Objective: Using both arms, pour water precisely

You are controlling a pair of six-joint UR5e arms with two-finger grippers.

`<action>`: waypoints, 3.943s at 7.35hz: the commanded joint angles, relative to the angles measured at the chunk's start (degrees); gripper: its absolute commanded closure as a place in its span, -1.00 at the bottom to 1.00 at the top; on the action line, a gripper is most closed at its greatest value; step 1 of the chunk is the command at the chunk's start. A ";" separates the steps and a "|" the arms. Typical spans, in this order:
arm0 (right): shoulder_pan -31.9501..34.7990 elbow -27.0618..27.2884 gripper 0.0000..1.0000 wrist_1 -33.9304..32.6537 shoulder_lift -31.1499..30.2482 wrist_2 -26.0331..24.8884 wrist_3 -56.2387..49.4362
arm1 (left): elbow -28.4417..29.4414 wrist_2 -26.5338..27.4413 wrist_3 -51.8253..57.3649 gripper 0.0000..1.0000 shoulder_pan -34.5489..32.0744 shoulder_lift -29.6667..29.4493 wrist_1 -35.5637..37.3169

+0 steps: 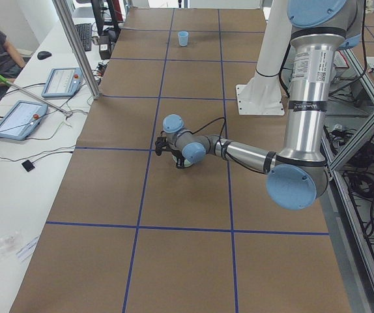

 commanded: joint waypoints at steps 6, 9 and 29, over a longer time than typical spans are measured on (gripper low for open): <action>-0.18 -1.04 -0.99 0.23 0.41 -0.16 -0.04 | 0.08 4.16 -29.36 1.00 11.16 -26.70 5.64; -0.18 -1.04 -0.99 0.23 0.41 -0.25 -0.04 | 14.12 11.50 -31.77 1.00 16.39 -40.44 6.45; -8.06 2.03 -0.99 30.25 -12.01 9.25 3.44 | -6.06 12.03 -31.07 -1.00 11.91 -19.46 6.45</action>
